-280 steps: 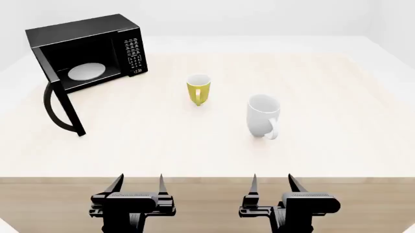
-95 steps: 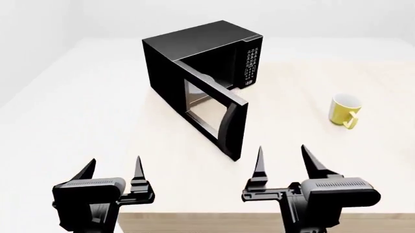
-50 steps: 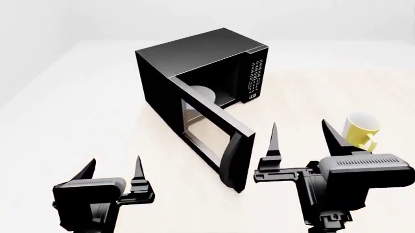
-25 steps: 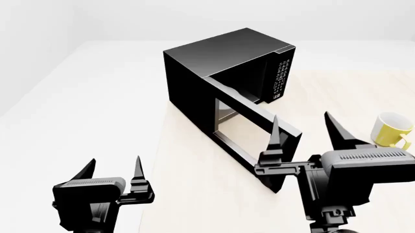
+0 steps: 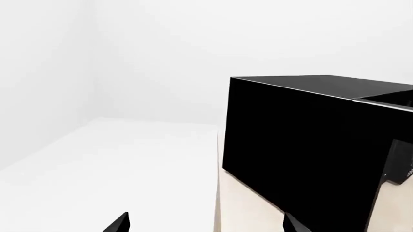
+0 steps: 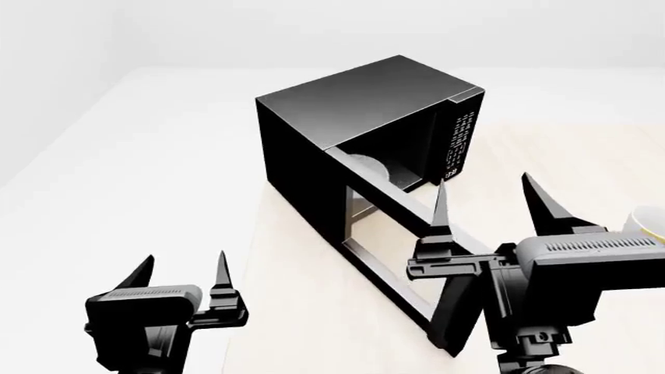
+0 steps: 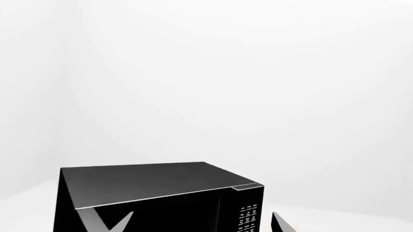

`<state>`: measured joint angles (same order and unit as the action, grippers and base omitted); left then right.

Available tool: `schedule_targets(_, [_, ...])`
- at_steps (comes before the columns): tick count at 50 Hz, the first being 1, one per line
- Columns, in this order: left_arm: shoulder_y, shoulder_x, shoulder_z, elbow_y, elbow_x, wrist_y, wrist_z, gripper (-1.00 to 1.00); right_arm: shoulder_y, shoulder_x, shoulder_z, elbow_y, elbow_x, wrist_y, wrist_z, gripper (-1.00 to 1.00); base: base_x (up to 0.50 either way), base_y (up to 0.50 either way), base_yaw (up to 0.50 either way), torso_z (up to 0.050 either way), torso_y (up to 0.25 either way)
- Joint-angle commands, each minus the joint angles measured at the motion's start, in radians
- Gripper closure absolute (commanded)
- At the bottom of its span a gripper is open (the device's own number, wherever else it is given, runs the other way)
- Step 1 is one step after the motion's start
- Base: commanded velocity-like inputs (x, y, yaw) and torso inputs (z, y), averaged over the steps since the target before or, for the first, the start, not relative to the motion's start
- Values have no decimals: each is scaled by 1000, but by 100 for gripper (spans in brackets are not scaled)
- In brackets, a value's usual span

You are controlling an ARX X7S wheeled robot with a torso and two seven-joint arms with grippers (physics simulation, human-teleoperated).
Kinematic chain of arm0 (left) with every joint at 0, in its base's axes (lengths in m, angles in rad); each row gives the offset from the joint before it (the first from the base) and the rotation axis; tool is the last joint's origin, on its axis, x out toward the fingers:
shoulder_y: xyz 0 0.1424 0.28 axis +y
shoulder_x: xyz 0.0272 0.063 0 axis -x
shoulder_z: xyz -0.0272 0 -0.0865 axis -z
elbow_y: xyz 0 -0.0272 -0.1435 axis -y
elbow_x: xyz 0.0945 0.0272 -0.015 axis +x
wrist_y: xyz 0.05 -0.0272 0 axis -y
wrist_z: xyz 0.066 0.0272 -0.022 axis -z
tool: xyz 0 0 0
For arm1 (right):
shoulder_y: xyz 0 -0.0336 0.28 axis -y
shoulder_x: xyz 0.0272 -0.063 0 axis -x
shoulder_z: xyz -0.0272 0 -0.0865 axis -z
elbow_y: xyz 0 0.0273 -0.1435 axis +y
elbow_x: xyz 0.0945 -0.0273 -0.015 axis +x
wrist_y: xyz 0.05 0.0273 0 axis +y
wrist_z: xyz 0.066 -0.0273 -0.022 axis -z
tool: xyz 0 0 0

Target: Close the microwave.

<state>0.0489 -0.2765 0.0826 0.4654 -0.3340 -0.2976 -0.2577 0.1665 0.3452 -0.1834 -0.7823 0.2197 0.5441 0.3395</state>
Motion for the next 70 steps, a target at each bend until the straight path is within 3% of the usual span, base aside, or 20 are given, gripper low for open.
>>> schedule_targets(1, [1, -4, 1, -1, -4, 3, -4, -100, 4, 6, -9, -5, 3, -12, -5, -100, 188, 0, 0, 0, 0])
schedule_targets(11, [-2, -6, 5, -5, -6, 6, -8, -100, 17, 3, 2, 3, 18, 12, 4, -100, 455, 0, 0, 0, 0])
schedule_targets(51, [-4, -21, 12, -6, -16, 9, -22, -100, 58, 24, -75, -96, 14, 124, 23, -100, 0, 0, 0, 0, 0])
schedule_targets(70, [-68, -44, -36, -81, -22, 15, -35, -100, 69, 17, -111, -70, 20, 117, 16, -100, 0, 0, 0, 0, 0])
